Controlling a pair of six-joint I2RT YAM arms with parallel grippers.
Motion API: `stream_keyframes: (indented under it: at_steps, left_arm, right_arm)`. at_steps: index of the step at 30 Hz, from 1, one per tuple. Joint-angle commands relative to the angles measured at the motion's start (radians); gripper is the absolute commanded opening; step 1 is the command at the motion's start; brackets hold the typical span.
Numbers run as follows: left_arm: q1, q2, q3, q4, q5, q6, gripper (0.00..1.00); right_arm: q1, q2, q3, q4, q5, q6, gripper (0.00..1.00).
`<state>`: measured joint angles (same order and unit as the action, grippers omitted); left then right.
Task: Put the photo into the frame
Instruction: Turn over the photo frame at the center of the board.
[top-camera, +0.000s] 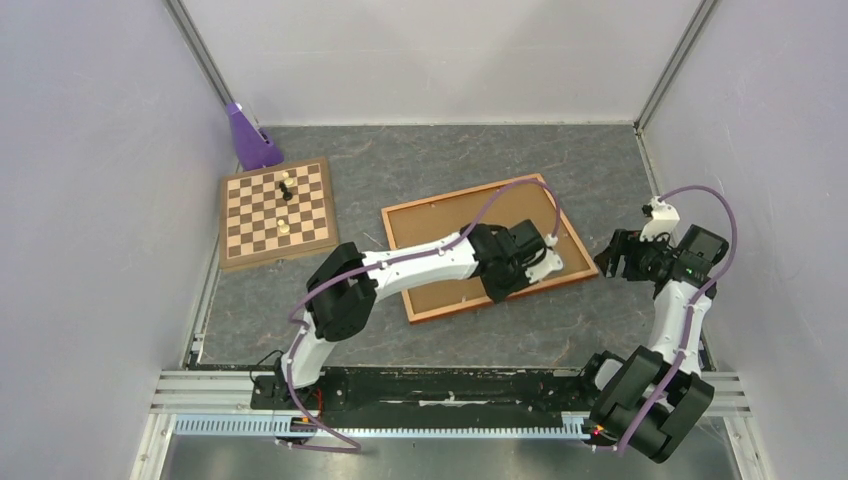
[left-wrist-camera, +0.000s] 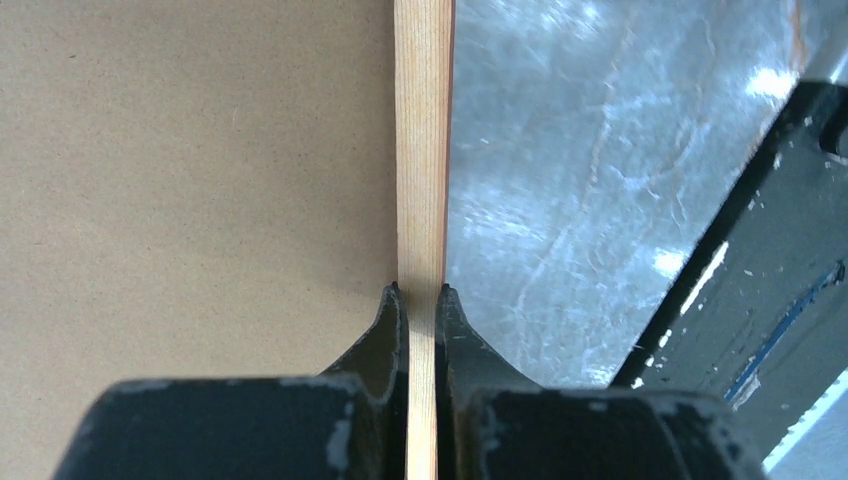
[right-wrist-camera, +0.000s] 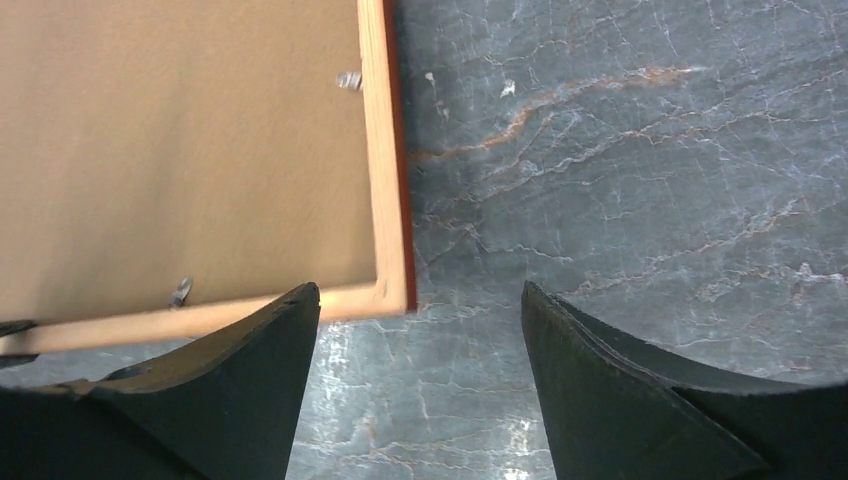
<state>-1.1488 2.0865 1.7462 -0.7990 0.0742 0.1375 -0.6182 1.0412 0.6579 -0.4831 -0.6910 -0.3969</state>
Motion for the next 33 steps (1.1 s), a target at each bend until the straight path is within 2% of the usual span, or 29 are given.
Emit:
stream_keyframes:
  at_steps: [1, 9, 14, 24, 28, 30, 33]
  left_arm:
    - [0.067, 0.045, 0.146, -0.019, 0.028, -0.034, 0.02]
    - [0.127, 0.181, 0.359, -0.073, 0.061, -0.069, 0.02]
    - [0.128, 0.19, 0.4, -0.078, 0.06, -0.097, 0.02]
    - [0.13, 0.225, 0.485, -0.109, 0.058, -0.127, 0.02]
    - [0.129, 0.234, 0.498, -0.11, 0.06, -0.128, 0.02]
    - [0.129, 0.236, 0.5, -0.109, 0.062, -0.157, 0.02]
    - [0.13, 0.242, 0.505, -0.109, 0.067, -0.162, 0.02]
  right_arm:
    - [-0.007, -0.015, 0.048, 0.059, -0.067, 0.149, 0.77]
    - [-0.009, 0.049, 0.014, 0.19, -0.145, 0.325, 0.74]
    - [0.006, 0.126, -0.069, 0.387, -0.215, 0.502, 0.72]
    - [0.158, 0.224, -0.256, 0.97, -0.153, 0.902, 0.71]
    - [0.172, 0.306, -0.298, 1.202, -0.148, 1.057, 0.71]
    - [0.173, 0.351, -0.299, 1.28, -0.156, 1.106, 0.7]
    - [0.174, 0.402, -0.305, 1.299, -0.147, 1.114, 0.7]
